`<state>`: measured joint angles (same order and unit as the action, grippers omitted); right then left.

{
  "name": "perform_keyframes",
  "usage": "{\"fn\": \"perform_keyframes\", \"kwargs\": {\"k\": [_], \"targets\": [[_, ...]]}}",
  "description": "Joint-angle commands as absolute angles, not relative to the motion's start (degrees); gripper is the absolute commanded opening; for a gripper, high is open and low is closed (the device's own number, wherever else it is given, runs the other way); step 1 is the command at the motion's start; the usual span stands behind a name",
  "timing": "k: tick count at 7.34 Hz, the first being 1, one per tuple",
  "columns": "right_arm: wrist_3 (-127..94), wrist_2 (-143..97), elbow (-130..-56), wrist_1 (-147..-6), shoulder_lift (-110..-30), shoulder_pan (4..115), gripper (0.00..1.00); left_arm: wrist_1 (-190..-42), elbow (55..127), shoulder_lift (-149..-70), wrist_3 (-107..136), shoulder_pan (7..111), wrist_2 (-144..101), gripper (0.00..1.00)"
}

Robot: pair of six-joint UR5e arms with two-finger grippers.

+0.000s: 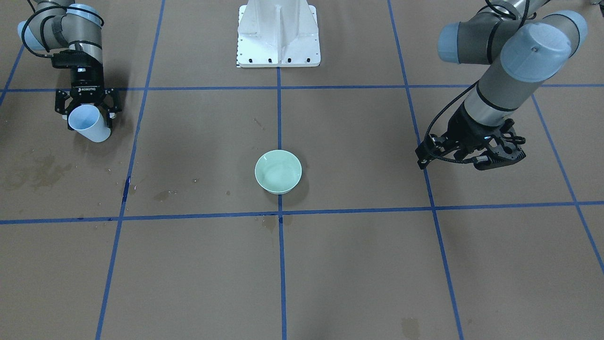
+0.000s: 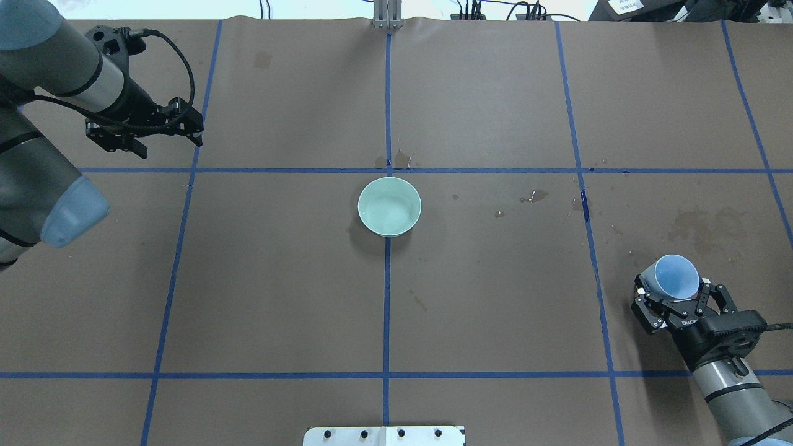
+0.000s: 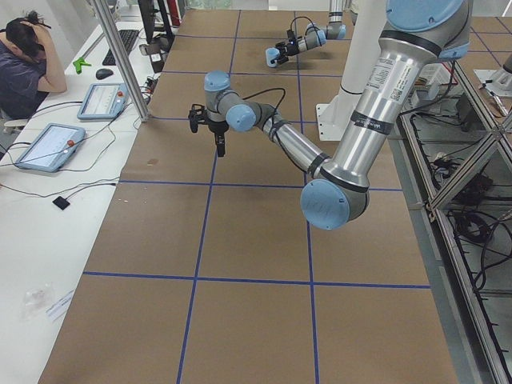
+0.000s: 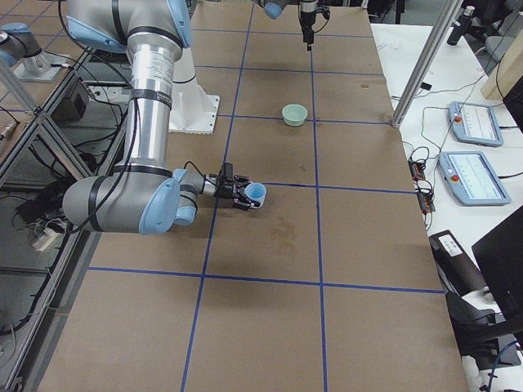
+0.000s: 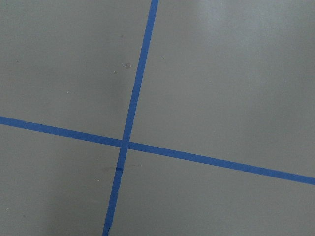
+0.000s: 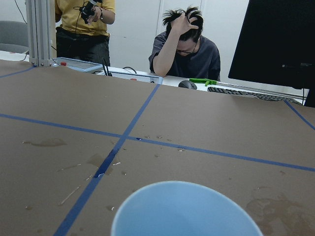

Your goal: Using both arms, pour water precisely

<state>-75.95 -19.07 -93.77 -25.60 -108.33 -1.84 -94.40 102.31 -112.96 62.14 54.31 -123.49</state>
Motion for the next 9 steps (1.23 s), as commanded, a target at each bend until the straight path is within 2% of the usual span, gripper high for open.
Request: {"fn": "perform_keyframes", "kwargs": {"k": [1, 7, 9], "targets": [[-75.5, -18.9, -94.5, -24.1, -109.3, -1.8, 0.99, -94.4, 102.3, -112.9, 62.1, 54.3, -123.5, 1.00], [-73.3, -19.3, -99.0, -22.1, -111.2, -1.8, 1.00, -94.4, 102.7, -112.5, 62.2, 54.3, -123.4, 1.00], [-70.8, -20.2, -102.5, -20.1, -114.9, -1.8, 1.00, -94.3, 103.1, -112.5, 62.2, 54.3, -123.4, 1.00]]}}
